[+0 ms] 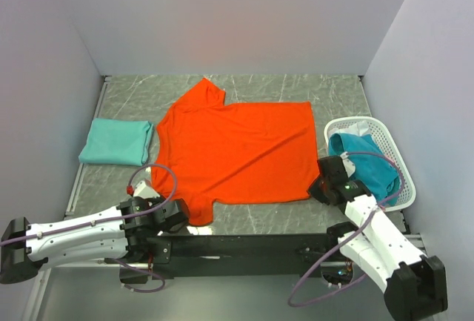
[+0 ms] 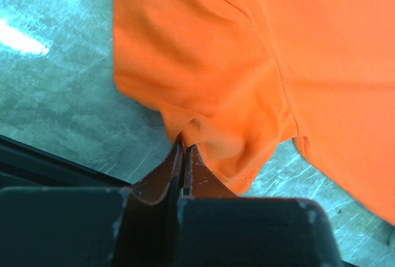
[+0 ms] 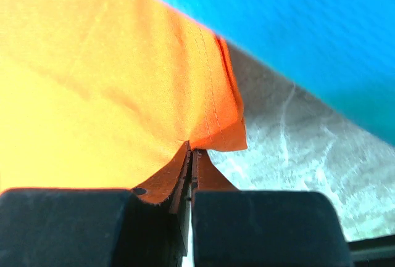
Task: Fold and stack the t-shirts
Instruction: Flatten the tshirt out, then fold the tshirt
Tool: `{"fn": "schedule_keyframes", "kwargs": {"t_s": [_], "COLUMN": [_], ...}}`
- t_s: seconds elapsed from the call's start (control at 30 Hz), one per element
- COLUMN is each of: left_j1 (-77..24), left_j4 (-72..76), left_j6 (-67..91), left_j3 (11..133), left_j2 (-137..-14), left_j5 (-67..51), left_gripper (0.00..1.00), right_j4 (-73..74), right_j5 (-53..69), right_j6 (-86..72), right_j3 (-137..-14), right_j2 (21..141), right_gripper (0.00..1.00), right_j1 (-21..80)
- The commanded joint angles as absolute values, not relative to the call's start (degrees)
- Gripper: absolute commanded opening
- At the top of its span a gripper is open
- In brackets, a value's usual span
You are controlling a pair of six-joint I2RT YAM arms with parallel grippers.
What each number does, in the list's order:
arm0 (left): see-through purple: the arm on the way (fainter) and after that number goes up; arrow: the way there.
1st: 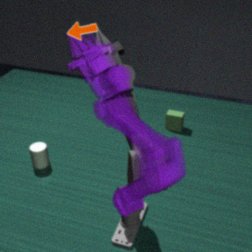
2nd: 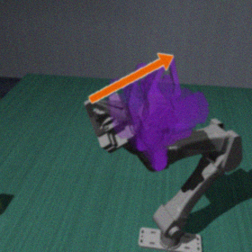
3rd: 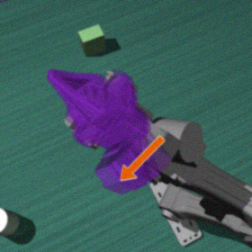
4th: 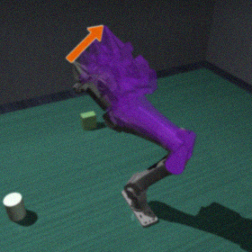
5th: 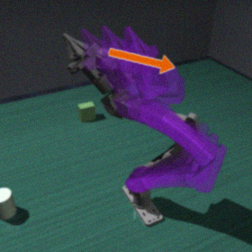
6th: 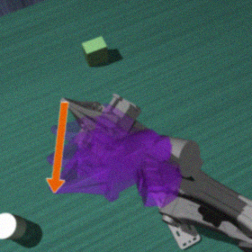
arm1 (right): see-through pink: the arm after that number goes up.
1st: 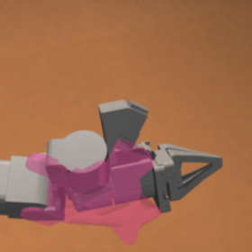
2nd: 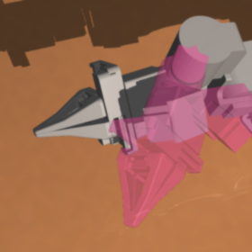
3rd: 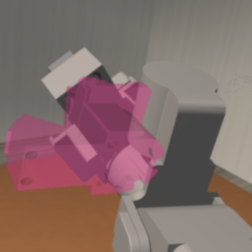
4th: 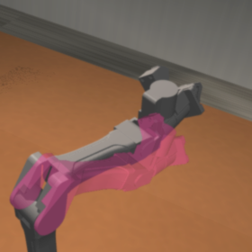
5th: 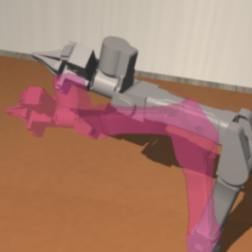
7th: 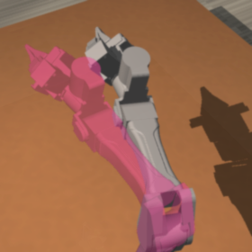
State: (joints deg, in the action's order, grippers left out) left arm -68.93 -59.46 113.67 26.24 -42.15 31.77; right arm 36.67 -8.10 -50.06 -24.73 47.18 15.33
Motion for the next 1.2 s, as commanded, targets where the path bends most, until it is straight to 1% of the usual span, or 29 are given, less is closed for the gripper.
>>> {"fn": "schedule_keyframes", "kwargs": {"t_s": [0.0,0.17,0.27,0.47,0.6,0.67,0.73,0.9,0.93,1.17], "left_j1": [-68.6,-68.6,-68.6,-68.4,-67.2,-65.7,-62.5,-55.2,-53.0,-46.6], "left_j4": [-59.9,-58.7,-59.8,-59.4,-58.0,-57.7,-55.1,-44.3,-42.5,-37.3], "left_j6": [116.5,115.2,115.3,114.7,110.7,109.2,103.9,88.0,86.7,77.5], "left_j3": [26.9,27.2,27.9,29.7,32.5,34.4,36.7,38.6,39.2,43.3], "left_j2": [-41.8,-42.0,-42.2,-41.0,-42.4,-43.9,-45.4,-49.3,-50.0,-56.4], "left_j5": [32.3,32.8,33.8,38.0,41.7,43.9,44.4,40.5,40.0,37.4], "left_gripper": [0.0,0.01,0.0,0.0,0.0,0.01,0.0,0.0,0.01,0.01], "right_j4": [41.2,41.0,38.1,36.0,34.7,34.1,33.8,33.0,32.6,33.5], "right_j5": [-8.7,-8.7,-7.0,-7.4,-7.1,-7.3,-7.9,-7.7,-7.8,-8.4], "right_j6": [-51.3,-51.2,-49.7,-46.1,-44.4,-43.7,-42.9,-41.7,-41.5,-39.3], "right_j3": [-24.3,-24.8,-24.9,-29.0,-31.6,-33.3,-35.4,-38.8,-40.0,-45.9], "right_j2": [43.7,42.6,43.7,49.7,52.6,53.6,55.3,58.8,59.3,65.2], "right_gripper": [0.0,0.0,0.0,0.0,0.0,0.0,0.0,0.0,0.0,0.0], "right_j1": [15.2,15.1,15.2,15.2,15.2,15.1,15.1,15.2,15.2,15.0]}}
